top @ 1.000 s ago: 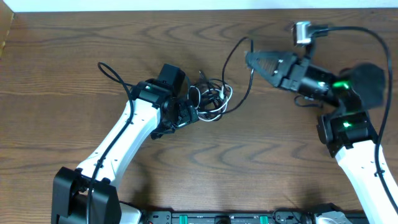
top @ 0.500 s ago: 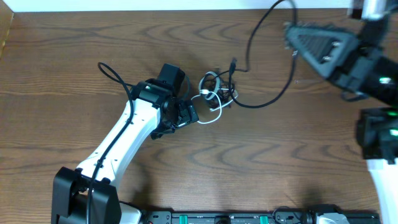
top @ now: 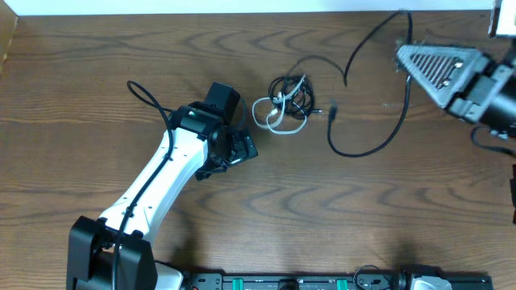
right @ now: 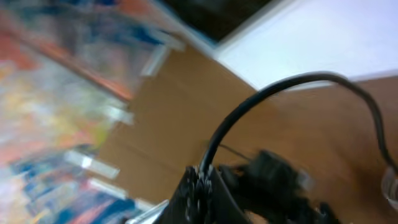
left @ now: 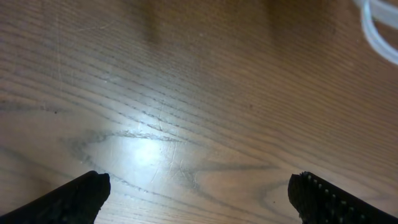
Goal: Untangle cables
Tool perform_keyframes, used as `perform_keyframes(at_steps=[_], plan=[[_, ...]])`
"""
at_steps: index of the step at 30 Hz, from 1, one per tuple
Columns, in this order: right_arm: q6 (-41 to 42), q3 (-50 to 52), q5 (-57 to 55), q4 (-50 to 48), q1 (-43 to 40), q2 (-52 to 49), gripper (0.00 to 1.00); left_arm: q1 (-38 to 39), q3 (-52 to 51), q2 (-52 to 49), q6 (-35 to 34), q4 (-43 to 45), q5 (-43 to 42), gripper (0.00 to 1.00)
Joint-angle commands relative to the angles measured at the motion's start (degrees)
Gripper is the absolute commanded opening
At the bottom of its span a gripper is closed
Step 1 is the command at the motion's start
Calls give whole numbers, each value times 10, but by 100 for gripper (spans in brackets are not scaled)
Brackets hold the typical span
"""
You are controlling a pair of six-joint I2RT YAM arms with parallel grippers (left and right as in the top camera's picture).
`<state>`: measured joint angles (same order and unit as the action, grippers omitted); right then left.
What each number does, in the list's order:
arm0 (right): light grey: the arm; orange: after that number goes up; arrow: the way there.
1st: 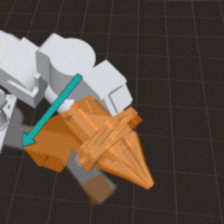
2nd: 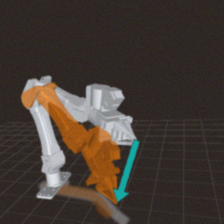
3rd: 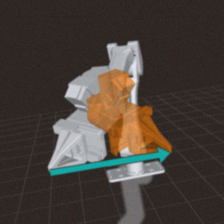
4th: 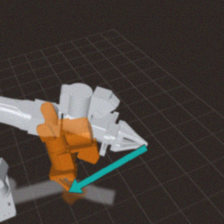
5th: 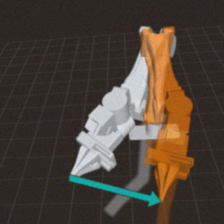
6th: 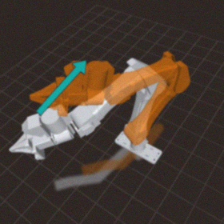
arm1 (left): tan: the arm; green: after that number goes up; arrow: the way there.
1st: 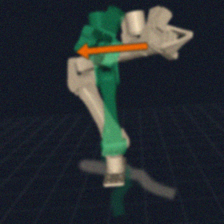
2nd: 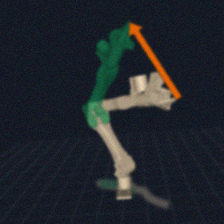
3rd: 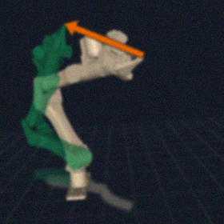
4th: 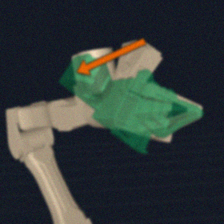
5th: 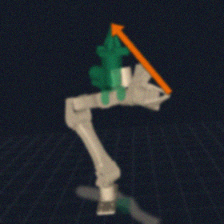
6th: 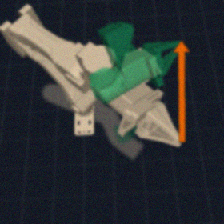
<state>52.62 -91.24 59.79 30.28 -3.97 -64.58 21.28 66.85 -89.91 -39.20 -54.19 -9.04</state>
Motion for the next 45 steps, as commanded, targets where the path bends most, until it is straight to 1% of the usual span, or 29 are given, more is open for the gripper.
perform_keyframes(at_steps=[1, 5, 8, 10, 14, 17, 20, 24, 28, 34, 38, 42, 45], plan=[[-148, -4, -95, 75, -3, -6, 1, 0, -3, -7, -6, -4, 5, 96], [-208, -4, -219, 202, -3, -13, 1, 0, -3, -7, -6, -3, 5, 96], [-235, -4, -312, 284, 3, -16, 2, 0, -3, -7, -6, -3, 5, 96], [-250, -4, -354, 329, 6, -19, 1, 0, -3, -7, -6, -2, 5, 96], [-275, -1, -369, 412, 20, -22, 1, 0, -3, -7, -7, 5, 5, 96], [-274, 8, -369, 464, 41, -22, 1, 0, -3, -7, -28, 5, 5, 96], [-275, 31, -370, 489, 67, -22, 1, 0, -3, -7, -29, 10, -18, 96], [-292, 83, -369, 499, 114, -22, 1, 0, -3, -7, -29, 18, -44, 96], [-300, 144, -353, 494, 169, -22, 1, 0, -3, -7, -32, 25, -45, 96], [-322, 212, -336, 465, 256, -22, 1, 0, -3, -7, -97, 43, -45, 96], [-342, 256, -336, 433, 311, -22, 1, 0, -3, -7, -109, 54, -64, 96], [-342, 311, -309, 374, 369, -22, 1, 0, -3, -7, -109, 75, -115, 96], [-311, 356, -308, 320, 412, -22, 1, 1, -3, -7, -109, 90, -144, 96]])
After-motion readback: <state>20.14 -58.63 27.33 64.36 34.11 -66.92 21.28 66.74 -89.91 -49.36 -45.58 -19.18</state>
